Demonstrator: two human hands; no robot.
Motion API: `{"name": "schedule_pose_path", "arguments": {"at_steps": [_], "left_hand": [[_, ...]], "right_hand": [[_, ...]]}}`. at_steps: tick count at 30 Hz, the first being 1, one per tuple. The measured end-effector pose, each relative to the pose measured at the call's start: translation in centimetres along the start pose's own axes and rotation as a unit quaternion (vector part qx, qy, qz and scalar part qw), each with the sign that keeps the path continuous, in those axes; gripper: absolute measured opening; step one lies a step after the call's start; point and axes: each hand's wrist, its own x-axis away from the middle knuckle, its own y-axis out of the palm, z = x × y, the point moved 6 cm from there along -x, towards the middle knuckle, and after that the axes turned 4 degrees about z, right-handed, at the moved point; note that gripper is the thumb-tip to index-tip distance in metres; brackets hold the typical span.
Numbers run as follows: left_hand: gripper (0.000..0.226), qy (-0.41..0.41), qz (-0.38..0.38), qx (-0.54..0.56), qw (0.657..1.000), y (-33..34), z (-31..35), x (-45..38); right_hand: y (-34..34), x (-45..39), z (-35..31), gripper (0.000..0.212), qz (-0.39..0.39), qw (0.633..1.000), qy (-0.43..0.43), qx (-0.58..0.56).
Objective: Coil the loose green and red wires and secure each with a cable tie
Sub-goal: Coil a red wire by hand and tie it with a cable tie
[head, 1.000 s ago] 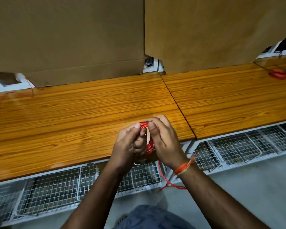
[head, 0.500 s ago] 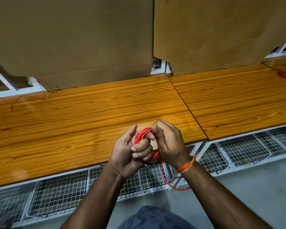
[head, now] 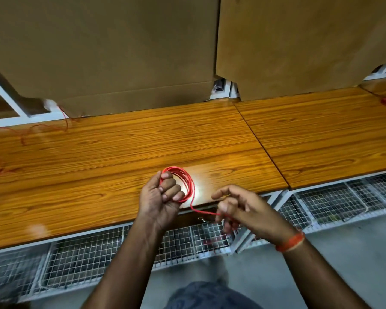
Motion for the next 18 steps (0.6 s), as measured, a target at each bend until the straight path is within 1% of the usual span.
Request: {"name": "schedule_pose_path", "arguments": {"at_steps": [1,2,4,8,9,11,12,13,15,18], "left_hand": [[0.037,0.011,0.012,0.004,1.000,-0.5,0.4,-0.3],[0.037,0.022,0.020,0.005,1.000,-0.8,0.7,-0.5],[0.036,0.042,0.027,-0.003,0.999,-1.3,0.8,-0.8],[0.035,0.066,0.011,-0.042,0.997,-0.9,0.3,-0.7],[0.035,0.073,0.006,-0.055,0.996,-0.7,0.1,-0.5],[0.034,0.090,-0.004,-0.084,0.992,-0.4,0.1,-0.1],[0.034,0.100,-0.013,-0.100,0.990,-0.3,0.1,0.1],[0.033,0.110,-0.025,-0.119,0.986,-0.1,0.1,0.3],[0.032,0.143,-0.053,-0.199,0.968,0.2,0.1,1.2],[0.038,0.189,-0.095,-0.382,0.900,0.7,-0.8,2.8]], "right_hand": [[-0.3,0.4,-0.1,0.032,0.004,1.000,-0.002,-0.025],[-0.6,0.6,-0.3,0.032,0.008,1.000,-0.010,-0.023],[-0.5,0.9,-0.5,0.029,0.011,0.999,-0.033,0.022],[0.2,0.8,-1.2,0.011,0.039,0.987,-0.071,0.137],[0.5,0.7,-1.5,0.009,0.045,0.976,-0.092,0.190],[1.3,0.3,-2.0,0.011,0.048,0.941,-0.129,0.309],[1.8,0.1,-2.2,0.012,0.045,0.926,-0.138,0.349],[2.2,0.0,-2.4,0.012,0.040,0.918,-0.146,0.366],[3.0,0.0,-3.0,0.013,0.027,0.924,-0.164,0.344],[3.4,-0.1,-4.8,0.014,0.049,0.937,-0.198,0.282]]}}
